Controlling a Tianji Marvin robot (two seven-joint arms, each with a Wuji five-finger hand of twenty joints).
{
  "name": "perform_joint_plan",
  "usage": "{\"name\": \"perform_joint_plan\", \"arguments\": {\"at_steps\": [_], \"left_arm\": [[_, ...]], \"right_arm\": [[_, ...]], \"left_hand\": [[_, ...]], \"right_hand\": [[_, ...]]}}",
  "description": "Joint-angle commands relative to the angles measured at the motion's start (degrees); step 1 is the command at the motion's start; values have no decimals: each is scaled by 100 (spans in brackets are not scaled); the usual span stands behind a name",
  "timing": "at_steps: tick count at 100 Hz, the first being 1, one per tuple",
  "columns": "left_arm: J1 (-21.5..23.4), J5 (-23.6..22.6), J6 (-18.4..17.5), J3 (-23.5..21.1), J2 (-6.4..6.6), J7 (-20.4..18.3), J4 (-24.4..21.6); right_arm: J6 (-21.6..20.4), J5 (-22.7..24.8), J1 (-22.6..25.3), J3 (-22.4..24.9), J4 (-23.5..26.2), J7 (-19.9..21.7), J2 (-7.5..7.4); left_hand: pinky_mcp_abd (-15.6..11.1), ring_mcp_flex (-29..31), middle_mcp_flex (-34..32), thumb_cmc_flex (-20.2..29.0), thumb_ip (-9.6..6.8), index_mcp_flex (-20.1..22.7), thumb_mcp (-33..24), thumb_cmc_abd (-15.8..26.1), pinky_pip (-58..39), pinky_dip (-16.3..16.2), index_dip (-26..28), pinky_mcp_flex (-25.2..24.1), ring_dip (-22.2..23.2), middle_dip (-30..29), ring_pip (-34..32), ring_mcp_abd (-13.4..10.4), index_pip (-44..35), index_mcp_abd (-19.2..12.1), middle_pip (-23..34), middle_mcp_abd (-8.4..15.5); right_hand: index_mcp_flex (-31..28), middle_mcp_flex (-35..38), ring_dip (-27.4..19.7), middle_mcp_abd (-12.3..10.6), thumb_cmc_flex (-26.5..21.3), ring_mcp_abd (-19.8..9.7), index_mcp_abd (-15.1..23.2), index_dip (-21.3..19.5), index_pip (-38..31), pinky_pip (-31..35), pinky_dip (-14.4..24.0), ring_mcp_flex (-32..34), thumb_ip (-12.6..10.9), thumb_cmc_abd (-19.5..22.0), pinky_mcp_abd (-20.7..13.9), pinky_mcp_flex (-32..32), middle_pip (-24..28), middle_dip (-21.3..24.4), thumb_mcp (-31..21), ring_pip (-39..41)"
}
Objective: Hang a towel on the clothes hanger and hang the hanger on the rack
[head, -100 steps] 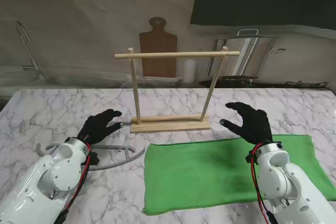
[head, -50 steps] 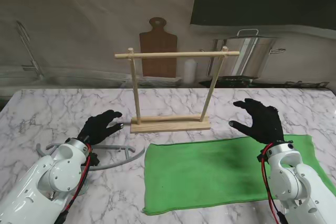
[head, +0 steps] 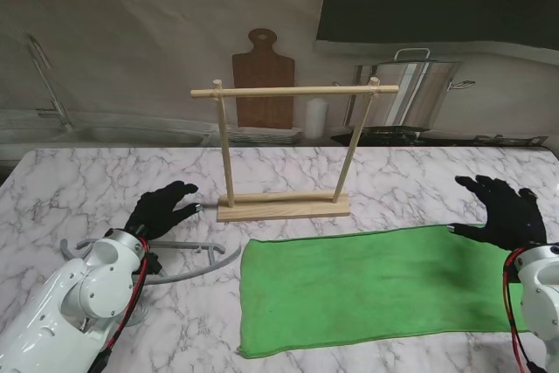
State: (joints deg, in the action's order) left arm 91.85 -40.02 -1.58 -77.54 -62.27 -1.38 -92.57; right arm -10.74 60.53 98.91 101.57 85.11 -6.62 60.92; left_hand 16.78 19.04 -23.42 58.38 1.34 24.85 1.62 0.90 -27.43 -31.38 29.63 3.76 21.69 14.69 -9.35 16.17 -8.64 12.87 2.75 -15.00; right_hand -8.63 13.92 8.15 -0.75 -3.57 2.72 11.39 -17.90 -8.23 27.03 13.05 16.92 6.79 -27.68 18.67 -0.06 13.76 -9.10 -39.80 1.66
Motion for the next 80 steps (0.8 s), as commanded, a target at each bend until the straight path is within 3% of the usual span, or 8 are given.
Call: {"name": "perform_joint_plan", "arguments": {"at_steps": [1, 23, 43, 59, 80], "left_arm": [[8, -3, -5, -6, -7, -34, 32], [21, -31, -9, -13, -1, -49, 41], [19, -43, -32, -26, -4, -12, 74], [22, -55, -31, -30, -6, 5, 80], [13, -57, -10, -20, -4, -3, 90]], "right_arm": [[164, 16, 125, 102, -238, -84, -58], [446, 179, 435, 430, -379, -141, -69], [688, 259, 670, 593, -458, 16, -84], [901, 129, 706, 581, -605, 65, -68], [1121, 75, 577, 421, -908, 189, -98]], "left_hand": [[-45, -102, 3, -14, -28, 21, 50, 370, 584, 54, -104, -14, -39, 48, 66, 66, 97, 29, -27, -26], [-43, -101, 13, -17, -28, 21, 51, 370, 601, 48, -103, -5, -40, 47, 66, 65, 96, 24, -30, -24], [-42, -112, 18, -18, -28, 25, 50, 370, 616, 42, -102, -4, -41, 46, 70, 68, 95, 28, -30, -25], [-34, -118, 26, -18, -28, 20, 50, 373, 630, 38, -103, -5, -43, 45, 73, 62, 97, 26, -32, -31], [-34, -120, 23, -20, -27, 23, 51, 370, 644, 29, -102, -5, -43, 45, 74, 66, 95, 23, -30, -22]], "right_hand": [[136, -247, -220, -72, 381, -106, 241, -47, 142, -321, -177, -254, 125, -301, -126, -115, -174, 50, -203, -221], [103, -269, -301, -57, 213, -105, 403, -192, 93, -468, -219, -339, 104, -411, -120, -108, -188, 55, -234, -233], [112, -303, -336, -54, -268, -84, 483, -232, 44, -535, -230, -386, -6, -685, -100, -113, -247, 84, -272, -243], [35, -271, -376, -60, -1386, -89, 611, -418, -329, -663, -230, -388, -440, -755, -111, -98, -302, 108, -74, -240], [1, -310, -399, -71, -1524, -109, 787, -452, -404, -739, -251, -453, -584, -746, -132, -137, -368, 138, -120, -263]]}}
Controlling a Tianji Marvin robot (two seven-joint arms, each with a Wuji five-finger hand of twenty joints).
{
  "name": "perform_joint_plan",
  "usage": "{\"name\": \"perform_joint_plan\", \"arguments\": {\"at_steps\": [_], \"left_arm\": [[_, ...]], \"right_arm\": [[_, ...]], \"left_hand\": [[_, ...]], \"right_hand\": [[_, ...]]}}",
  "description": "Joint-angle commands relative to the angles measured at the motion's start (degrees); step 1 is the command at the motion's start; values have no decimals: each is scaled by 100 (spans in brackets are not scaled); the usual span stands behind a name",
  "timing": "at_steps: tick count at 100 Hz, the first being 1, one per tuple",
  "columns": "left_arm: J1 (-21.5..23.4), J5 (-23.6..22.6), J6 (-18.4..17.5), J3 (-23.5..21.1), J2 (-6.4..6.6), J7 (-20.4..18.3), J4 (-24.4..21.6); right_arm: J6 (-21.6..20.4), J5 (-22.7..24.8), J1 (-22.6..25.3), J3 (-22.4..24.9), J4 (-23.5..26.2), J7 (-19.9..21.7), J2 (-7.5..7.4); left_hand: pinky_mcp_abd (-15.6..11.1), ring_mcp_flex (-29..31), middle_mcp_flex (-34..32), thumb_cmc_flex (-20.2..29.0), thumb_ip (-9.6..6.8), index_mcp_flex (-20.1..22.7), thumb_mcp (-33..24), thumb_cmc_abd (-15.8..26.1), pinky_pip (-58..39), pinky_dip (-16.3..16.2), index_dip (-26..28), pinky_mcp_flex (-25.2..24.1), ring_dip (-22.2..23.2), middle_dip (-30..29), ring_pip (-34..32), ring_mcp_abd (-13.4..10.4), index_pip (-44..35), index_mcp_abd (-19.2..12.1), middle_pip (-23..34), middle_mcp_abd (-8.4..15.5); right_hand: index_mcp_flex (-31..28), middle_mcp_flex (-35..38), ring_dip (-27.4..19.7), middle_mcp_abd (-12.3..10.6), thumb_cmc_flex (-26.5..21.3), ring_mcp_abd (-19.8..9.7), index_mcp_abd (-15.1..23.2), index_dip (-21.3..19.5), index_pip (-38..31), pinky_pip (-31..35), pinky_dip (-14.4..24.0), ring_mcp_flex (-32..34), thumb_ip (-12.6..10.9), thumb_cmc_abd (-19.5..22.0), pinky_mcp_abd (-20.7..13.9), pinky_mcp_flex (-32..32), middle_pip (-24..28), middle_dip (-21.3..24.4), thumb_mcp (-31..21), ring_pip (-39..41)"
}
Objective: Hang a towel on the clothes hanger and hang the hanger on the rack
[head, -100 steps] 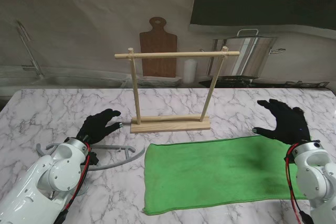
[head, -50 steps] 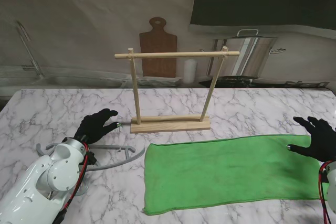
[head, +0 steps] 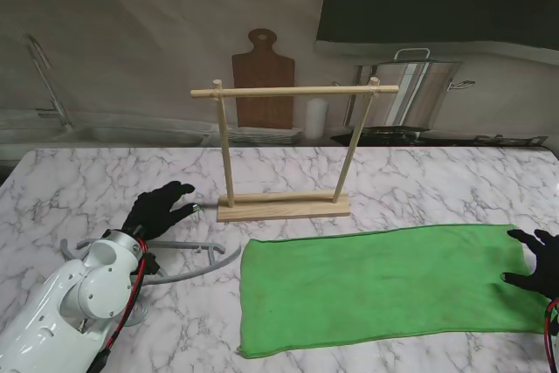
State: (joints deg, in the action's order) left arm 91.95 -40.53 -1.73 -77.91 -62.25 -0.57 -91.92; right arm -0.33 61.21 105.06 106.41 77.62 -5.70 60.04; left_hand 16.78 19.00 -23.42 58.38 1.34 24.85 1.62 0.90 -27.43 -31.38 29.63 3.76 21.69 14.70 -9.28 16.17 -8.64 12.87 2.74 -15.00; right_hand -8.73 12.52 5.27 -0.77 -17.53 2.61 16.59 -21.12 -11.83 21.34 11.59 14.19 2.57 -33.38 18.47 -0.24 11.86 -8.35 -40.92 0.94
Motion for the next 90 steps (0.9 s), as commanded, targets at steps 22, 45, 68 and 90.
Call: {"name": "perform_joint_plan", "arguments": {"at_steps": [22, 45, 68, 90], "left_arm": [[-10, -9, 34, 20, -7, -82, 34], [-15, -15, 38, 16, -9, -68, 42], [-25, -44, 27, 18, -1, -93, 54], [-21, -38, 22, 12, -2, -90, 61]], "right_arm": [[288, -20, -220, -287, -383, 217, -39], [536, -125, -424, -533, -671, 246, -50], [717, -189, -566, -766, -893, 289, -65], [768, -236, -603, -908, -1000, 306, -70]], "left_hand": [[-33, -123, 29, 26, -31, 19, 33, 401, 664, 23, -102, -4, -45, 45, 69, 57, 97, 21, -31, -24], [-29, -120, 31, 143, -28, 24, 30, 434, 687, 19, -102, -4, -43, 45, 66, 59, 94, 11, -30, -19], [-32, -126, 40, 176, -26, 29, 53, 426, 712, 20, -100, 0, -46, 43, 69, 57, 90, 8, -34, -17], [-27, -135, 56, 165, -25, 24, 53, 422, 743, 20, -102, 0, -50, 40, 74, 53, 92, 1, -37, -15]], "right_hand": [[96, -187, -126, -34, -508, -108, 302, -110, -15, -215, -110, -182, -275, 68, -116, -110, -219, 82, -79, -184], [154, -277, -154, -45, -855, -162, 415, 142, 354, -293, -78, -277, -672, 292, -166, -161, -449, 194, 145, -195], [-247, -307, -327, -180, -965, -477, 585, 23, -224, -377, -52, -408, -236, 501, -314, -203, -777, 348, 328, -250], [-1600, -51, -429, -526, -1386, -801, 871, -64, -1671, -498, 3, -372, -123, 675, -422, -162, -1069, 484, 769, -246]]}}
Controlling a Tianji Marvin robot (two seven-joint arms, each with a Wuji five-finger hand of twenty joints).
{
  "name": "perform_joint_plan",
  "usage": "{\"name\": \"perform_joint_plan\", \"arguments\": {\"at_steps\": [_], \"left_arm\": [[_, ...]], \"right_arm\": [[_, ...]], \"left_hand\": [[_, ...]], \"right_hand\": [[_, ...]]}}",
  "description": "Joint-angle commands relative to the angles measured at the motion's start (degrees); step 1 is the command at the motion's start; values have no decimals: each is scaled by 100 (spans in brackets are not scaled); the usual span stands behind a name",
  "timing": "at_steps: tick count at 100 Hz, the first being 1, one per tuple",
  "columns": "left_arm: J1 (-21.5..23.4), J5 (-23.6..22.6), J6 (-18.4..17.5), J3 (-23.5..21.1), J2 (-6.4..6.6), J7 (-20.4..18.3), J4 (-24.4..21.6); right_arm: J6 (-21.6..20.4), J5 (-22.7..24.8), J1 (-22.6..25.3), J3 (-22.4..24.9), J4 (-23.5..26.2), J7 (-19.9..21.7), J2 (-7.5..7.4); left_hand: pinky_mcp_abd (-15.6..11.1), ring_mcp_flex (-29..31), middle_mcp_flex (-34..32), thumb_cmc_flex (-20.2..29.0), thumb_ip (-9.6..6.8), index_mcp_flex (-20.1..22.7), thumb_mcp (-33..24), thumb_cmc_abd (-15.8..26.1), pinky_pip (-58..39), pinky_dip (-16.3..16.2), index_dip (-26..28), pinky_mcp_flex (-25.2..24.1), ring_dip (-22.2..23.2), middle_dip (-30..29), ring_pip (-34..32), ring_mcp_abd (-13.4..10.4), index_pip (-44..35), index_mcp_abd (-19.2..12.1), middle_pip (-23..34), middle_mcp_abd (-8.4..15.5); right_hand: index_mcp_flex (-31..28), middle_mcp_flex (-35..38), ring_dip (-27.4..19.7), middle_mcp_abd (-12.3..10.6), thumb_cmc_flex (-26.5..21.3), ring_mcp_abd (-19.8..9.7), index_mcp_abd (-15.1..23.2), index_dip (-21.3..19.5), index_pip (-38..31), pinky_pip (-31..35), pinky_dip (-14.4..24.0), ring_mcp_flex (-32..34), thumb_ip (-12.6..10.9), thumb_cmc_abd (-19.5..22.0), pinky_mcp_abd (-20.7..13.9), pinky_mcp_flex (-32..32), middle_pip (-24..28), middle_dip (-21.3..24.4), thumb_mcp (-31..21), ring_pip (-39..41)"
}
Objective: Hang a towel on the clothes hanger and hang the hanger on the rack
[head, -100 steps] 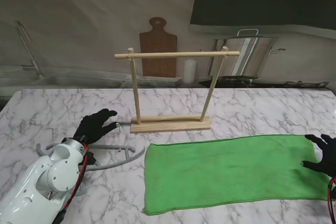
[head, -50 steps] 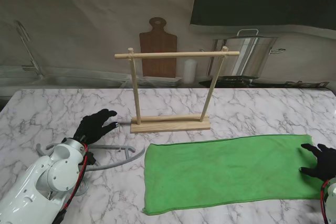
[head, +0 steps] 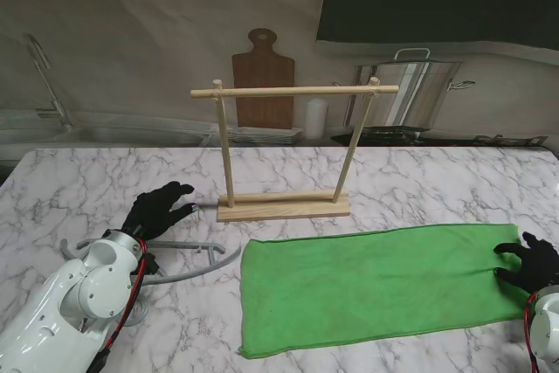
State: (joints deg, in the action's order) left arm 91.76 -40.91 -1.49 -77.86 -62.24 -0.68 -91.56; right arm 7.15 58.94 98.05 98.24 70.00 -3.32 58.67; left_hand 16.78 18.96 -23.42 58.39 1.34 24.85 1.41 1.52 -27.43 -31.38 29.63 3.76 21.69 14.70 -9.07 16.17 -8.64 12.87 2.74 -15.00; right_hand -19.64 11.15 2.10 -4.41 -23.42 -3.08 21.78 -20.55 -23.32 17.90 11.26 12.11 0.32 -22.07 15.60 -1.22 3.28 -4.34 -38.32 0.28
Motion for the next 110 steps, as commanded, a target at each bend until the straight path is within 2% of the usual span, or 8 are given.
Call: {"name": "perform_joint_plan", "arguments": {"at_steps": [1, 7, 13, 25, 48, 68, 80, 110], "left_arm": [[-3, -1, -3, 7, -2, -79, 26], [-5, -8, -9, 6, -1, -79, 31], [-5, -7, -13, 5, -1, -80, 34], [-5, -10, -19, 2, -2, -71, 39], [-1, -14, -48, -5, -6, -36, 51], [-2, -5, -72, -10, -9, -21, 65], [-3, 5, -83, -16, -12, -6, 73], [1, 20, -77, -19, -14, -5, 73]], "right_arm": [[19, -13, 98, -96, -246, 60, 68], [-11, -51, 89, -124, -302, -31, 77], [-50, -130, 76, -153, -364, -162, 96], [-202, -312, 9, -229, -551, -596, 152], [-588, -423, -82, -342, -726, -1359, 235], [-673, -397, -116, -397, -693, -1881, 296], [-729, -433, -105, -392, -626, -2016, 329], [-776, -280, 31, -337, -230, -2067, 341]], "left_hand": [[-29, -131, 56, 167, -26, 24, 73, 363, 744, 19, -102, 0, -50, 40, 52, 51, 92, 1, -37, -13], [-29, -134, 60, 161, -24, 24, 77, 357, 753, 19, -102, -2, -50, 39, 54, 59, 92, 5, -37, -15], [-28, -137, 67, 168, -25, 24, 71, 362, 759, 18, -102, 1, -51, 38, 55, 57, 92, 2, -39, -15], [-38, -143, 74, 158, -22, 22, 78, 361, 771, 16, -102, 5, -53, 37, 58, 55, 92, -1, -40, -21], [-33, -144, 90, 135, -21, 16, 80, 364, 803, 8, -102, 14, -53, 36, 56, 53, 93, 0, -42, -5], [-34, -152, 90, 114, -20, 25, 80, 364, 827, 0, -100, 21, -53, 36, 59, 58, 89, 5, -40, -17], [-36, -156, 95, 95, -18, 17, 83, 363, 842, -5, -102, 22, -55, 35, 61, 50, 93, 5, -41, -18], [-34, -158, 96, 75, -16, 14, 80, 361, 874, -19, -102, 33, -54, 36, 62, 55, 95, 8, -40, -15]], "right_hand": [[-592, 110, -111, -182, -816, -247, 374, -128, -572, -155, 38, -153, 103, -448, -144, -58, -210, 82, 529, -177], [-1033, 287, -103, -319, -1156, -337, 462, -90, -926, -200, 55, -66, 121, -298, -193, -5, -197, 62, 1001, -173], [-1239, 441, -82, -481, -1703, -442, 636, 871, -1810, -284, 117, 27, 169, -302, -256, 57, -84, -9, 1513, -157], [-2020, 739, -27, -855, -1135, -652, 781, 1540, -2992, -306, 131, 373, 1097, -590, -343, 217, 740, -426, -737, -127], [-2807, 1443, 116, -1078, -1287, -651, 276, 1387, -3338, -194, 79, 973, 1372, -505, -340, 464, 1821, -908, -972, 22], [-2845, 3236, 708, -682, -1544, -278, -526, 141, -3329, 532, -89, 1856, 1346, -277, -181, 635, 2690, -1359, -978, 851], [-2835, 4062, 1066, -346, -1650, -268, -734, -249, -3366, 1036, -260, 2286, 1346, -240, -170, 595, 3018, -2205, -1033, 1303], [-2653, 4598, 2129, 865, -1850, 167, -1506, -1324, -3517, 2291, -13, 3383, 1314, 70, 71, 966, 4631, -2899, -861, 2637]]}}
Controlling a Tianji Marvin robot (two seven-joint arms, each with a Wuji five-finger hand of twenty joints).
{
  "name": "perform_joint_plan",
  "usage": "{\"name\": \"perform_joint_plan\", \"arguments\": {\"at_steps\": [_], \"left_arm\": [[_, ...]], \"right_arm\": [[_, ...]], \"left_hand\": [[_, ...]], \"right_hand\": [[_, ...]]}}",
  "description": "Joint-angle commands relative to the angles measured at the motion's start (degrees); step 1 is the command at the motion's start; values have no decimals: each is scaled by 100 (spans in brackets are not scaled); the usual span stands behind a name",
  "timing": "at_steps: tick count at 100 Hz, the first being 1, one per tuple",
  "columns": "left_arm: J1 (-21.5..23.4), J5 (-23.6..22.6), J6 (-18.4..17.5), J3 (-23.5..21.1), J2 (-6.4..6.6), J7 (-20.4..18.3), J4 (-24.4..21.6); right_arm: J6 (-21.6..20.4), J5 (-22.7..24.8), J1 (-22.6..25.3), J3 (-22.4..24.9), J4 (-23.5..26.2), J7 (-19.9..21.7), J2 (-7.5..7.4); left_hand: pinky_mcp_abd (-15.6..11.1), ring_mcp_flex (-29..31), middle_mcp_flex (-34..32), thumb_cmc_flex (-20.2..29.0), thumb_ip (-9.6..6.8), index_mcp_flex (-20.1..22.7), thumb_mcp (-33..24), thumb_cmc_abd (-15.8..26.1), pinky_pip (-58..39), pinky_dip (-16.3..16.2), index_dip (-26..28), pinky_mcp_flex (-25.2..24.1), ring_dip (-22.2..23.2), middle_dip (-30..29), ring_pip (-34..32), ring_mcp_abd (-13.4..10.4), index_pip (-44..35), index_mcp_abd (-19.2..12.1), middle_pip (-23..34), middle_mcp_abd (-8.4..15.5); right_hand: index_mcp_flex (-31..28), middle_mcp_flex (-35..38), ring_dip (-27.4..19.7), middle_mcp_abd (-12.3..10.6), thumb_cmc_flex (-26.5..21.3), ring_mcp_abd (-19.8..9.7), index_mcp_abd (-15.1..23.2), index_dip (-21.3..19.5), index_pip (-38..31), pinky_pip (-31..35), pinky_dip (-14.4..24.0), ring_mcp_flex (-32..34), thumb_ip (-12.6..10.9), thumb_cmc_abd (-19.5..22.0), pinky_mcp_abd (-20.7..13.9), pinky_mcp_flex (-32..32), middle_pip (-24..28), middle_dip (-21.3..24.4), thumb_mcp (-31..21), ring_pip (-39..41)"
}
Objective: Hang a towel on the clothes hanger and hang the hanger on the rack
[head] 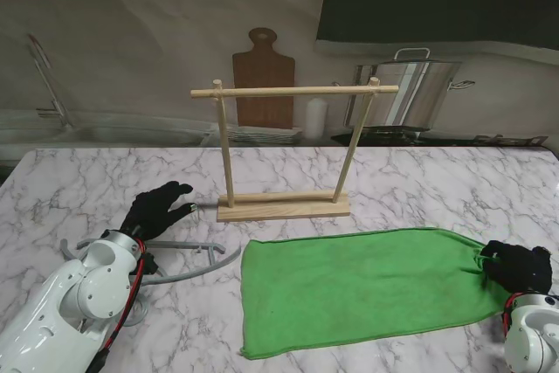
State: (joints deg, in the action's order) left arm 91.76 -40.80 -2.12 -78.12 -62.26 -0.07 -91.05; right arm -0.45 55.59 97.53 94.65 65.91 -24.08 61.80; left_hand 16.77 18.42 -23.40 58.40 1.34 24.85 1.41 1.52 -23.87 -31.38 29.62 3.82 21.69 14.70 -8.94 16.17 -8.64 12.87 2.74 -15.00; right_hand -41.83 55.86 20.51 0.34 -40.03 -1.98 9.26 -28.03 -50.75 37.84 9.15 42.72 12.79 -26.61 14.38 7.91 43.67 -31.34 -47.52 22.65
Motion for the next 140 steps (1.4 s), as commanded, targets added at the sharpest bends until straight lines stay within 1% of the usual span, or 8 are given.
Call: {"name": "perform_joint_plan", "arguments": {"at_steps": [1, 14, 26, 63, 88, 109, 122, 140], "left_arm": [[1, 9, -15, 7, -11, -65, 21], [-3, 10, -18, 11, -11, -64, 27], [-2, 7, -18, 15, -9, -75, 27], [36, -45, -22, -13, -19, 18, 25], [43, -76, -43, -19, -11, -3, 19], [71, -85, -46, -46, -12, 10, 1], [110, -117, -77, -87, -14, 45, -32], [159, -118, -67, -136, -23, 91, -43]], "right_arm": [[-15, 60, 95, 27, 208, 19, 29], [-39, 160, 242, 95, 586, 100, 36], [-147, 197, 352, 122, 947, 144, 54], [-266, 211, 719, -169, 2199, 524, 100], [-299, 314, 754, -693, 2794, 774, 79], [-316, 123, 630, -1324, 2973, 794, 100], [-131, -51, 527, -1782, 3089, 939, 111], [-68, -396, 342, -2356, 3200, 1160, 128]], "left_hand": [[-34, -103, 94, 72, -16, 13, 82, 360, 519, -20, -102, 27, -54, 36, 49, 55, 95, 3, -40, -16], [-33, -102, 87, 66, -16, 13, 79, 360, 533, -27, -102, 29, -54, 37, 49, 51, 95, 3, -38, -12], [-36, -103, 93, 67, -17, 16, 77, 361, 545, -33, -101, 32, -54, 36, 49, 52, 93, 7, -40, -18], [-83, -272, 213, 55, -16, 6, 79, 373, 700, -6, -100, -24, -80, 27, 106, 10, 96, 16, -63, -17], [-70, -296, 231, 42, -16, 8, 80, 370, 851, -12, -99, 36, -87, 23, 111, 5, 97, 12, -62, -25], [-60, -334, 265, 50, -15, 0, 81, 381, 1002, -44, -100, 92, -94, 18, 123, 8, 102, 16, -69, -28], [-65, -327, 269, 47, -15, -4, 80, 382, 1060, -83, -101, 112, -95, 17, 118, 8, 104, 30, -67, -32], [-63, -327, 271, 48, -15, -6, 79, 380, 1108, -133, -102, 119, -95, 15, 117, 12, 105, 27, -67, -30]], "right_hand": [[-428, 136, 322, 419, -195, 68, -275, -605, -779, 321, 215, 353, 66, 530, 212, 57, 636, -220, 62, 453], [-412, 337, 694, 630, -216, 126, -400, -828, -805, 587, 398, 676, 61, 560, 341, 190, 1060, -467, 81, 1093], [-437, 539, 878, 653, -226, 137, -473, -823, -785, 765, 499, 914, 60, 507, 406, 271, 1264, -651, 24, 1490], [-559, 891, 1064, 742, -183, 194, -662, -776, -824, 1055, 673, 1304, 94, 339, 561, 379, 1351, -849, -229, 1940], [-662, 1124, 1096, 774, -69, 163, -747, -752, -840, 1003, 676, 1539, 148, 192, 604, 303, 1489, -961, -480, 2081], [-702, 1357, 1169, 717, -40, 129, -786, -731, -828, 1086, 713, 1776, 171, 154, 573, 394, 1688, -1065, -560, 2319], [-710, 1392, 1161, 709, -37, 135, -791, -716, -814, 1121, 724, 1805, 176, 145, 560, 411, 1677, -1067, -571, 2327], [-721, 1410, 1140, 698, -39, 155, -813, -694, -802, 1255, 770, 1835, 176, 125, 555, 536, 1650, -1069, -587, 2317]]}}
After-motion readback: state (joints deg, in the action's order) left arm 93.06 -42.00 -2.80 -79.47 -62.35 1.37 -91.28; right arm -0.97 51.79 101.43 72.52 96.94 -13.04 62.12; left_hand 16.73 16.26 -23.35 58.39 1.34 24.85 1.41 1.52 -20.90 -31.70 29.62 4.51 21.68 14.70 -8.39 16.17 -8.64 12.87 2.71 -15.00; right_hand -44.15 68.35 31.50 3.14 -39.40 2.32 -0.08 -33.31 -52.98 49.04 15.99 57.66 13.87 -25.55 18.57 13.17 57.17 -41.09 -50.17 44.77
